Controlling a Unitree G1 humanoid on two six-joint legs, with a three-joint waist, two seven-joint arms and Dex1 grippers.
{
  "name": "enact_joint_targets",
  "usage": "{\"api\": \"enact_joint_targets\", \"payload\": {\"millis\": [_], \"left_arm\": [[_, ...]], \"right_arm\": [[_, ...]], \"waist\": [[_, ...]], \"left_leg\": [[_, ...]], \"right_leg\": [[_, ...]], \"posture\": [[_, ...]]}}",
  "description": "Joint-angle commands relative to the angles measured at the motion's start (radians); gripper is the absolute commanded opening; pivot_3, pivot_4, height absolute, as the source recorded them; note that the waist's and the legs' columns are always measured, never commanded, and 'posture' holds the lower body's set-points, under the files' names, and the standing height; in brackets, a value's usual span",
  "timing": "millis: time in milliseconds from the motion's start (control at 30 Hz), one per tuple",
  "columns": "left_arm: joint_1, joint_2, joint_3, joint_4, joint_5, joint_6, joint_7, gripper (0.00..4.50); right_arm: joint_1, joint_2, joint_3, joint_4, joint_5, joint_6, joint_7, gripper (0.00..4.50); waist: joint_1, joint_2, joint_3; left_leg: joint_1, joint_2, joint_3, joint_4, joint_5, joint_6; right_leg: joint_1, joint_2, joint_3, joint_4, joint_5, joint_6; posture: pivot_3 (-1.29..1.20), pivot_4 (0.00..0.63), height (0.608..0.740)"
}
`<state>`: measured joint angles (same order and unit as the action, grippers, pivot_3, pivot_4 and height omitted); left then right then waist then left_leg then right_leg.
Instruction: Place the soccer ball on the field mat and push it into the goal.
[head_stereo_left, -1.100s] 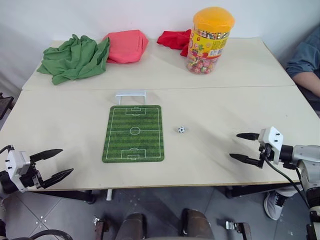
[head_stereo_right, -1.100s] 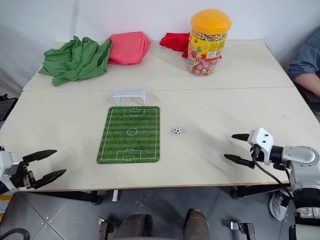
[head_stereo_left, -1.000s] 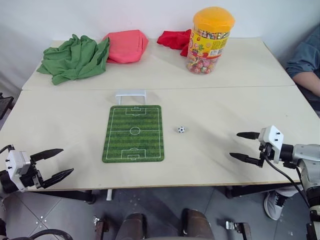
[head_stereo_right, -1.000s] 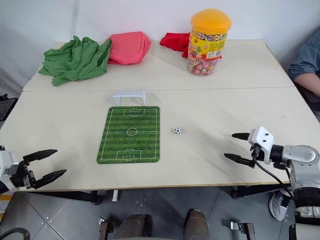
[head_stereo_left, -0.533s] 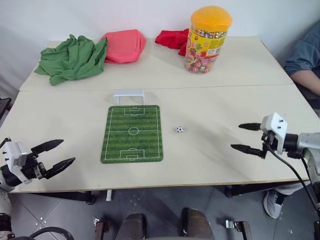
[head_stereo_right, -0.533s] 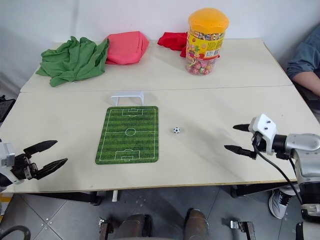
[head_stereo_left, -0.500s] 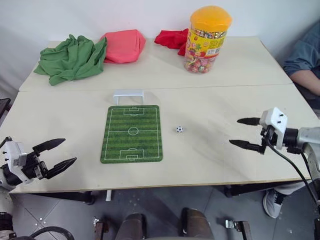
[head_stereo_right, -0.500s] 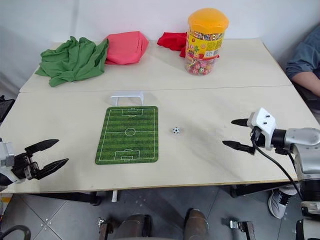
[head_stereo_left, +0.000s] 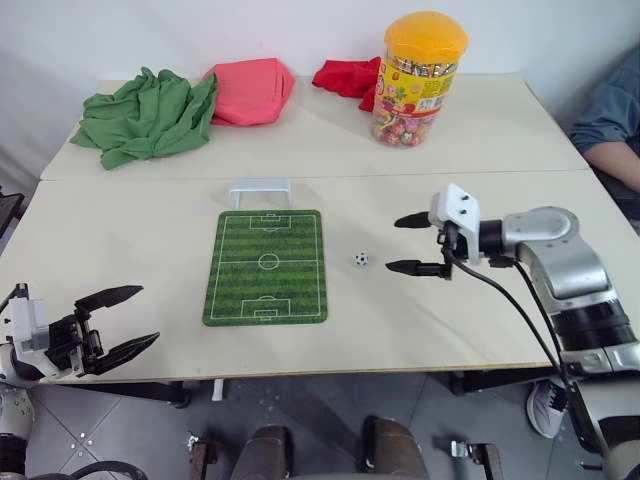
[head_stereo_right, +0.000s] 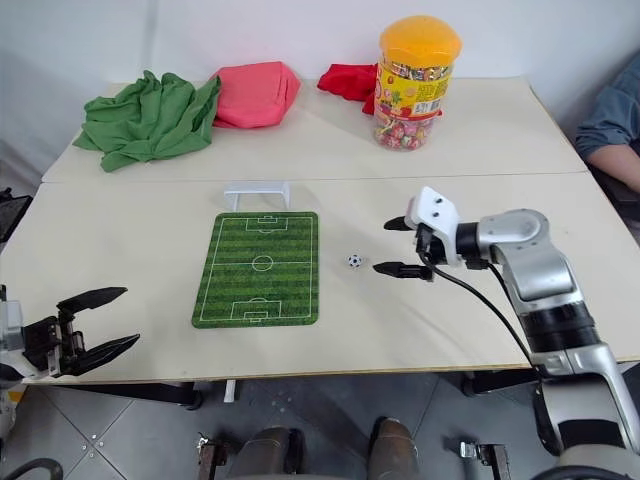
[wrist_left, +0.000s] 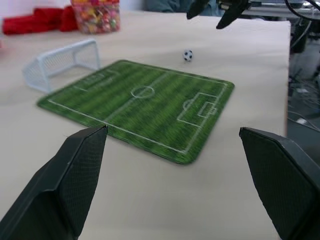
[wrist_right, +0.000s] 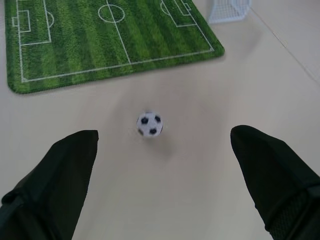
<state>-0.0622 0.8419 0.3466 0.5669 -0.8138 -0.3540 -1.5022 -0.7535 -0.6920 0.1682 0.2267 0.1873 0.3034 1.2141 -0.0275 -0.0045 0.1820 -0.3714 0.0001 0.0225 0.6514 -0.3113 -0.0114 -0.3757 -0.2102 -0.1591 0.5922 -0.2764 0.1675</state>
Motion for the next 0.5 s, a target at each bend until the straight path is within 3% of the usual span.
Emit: {"api": "enact_joint_targets", "payload": {"millis": [33,400,500], "left_arm": [[-0.004,-0.009,-0.023,0.061,-0.024,-0.071,-0.112,4.5],[0.007,-0.032,-0.025,0.065,-0.054,-0.123,-0.112,4.5],[0.019,-0.034,-0.019,0.064,-0.056,-0.13,-0.112,4.5]], "right_arm": [[-0.047,0.045,0.053,0.082,-0.048,-0.055,0.012,4.47],[-0.182,0.231,0.111,0.477,-0.155,-0.274,-0.005,4.47],[-0.201,0.25,0.115,0.56,-0.191,-0.324,-0.009,3.94]], "waist": [[-0.002,0.0,0.0],[-0.01,0.0,0.0],[-0.014,0.0,0.0]], "left_leg": [[0.0,0.0,0.0,0.0,0.0,0.0],[0.0,0.001,0.001,0.0,0.0,0.0],[0.0,0.002,0.001,0.0,0.0,-0.001]], "right_leg": [[0.0,0.0,0.0,0.0,0.0,0.0],[-0.001,0.001,0.001,0.0,0.0,0.0],[-0.001,0.002,0.001,0.0,0.0,0.0]], "posture": [[0.0,0.15,0.74],[0.0,0.15,0.74],[0.0,0.15,0.74]]}}
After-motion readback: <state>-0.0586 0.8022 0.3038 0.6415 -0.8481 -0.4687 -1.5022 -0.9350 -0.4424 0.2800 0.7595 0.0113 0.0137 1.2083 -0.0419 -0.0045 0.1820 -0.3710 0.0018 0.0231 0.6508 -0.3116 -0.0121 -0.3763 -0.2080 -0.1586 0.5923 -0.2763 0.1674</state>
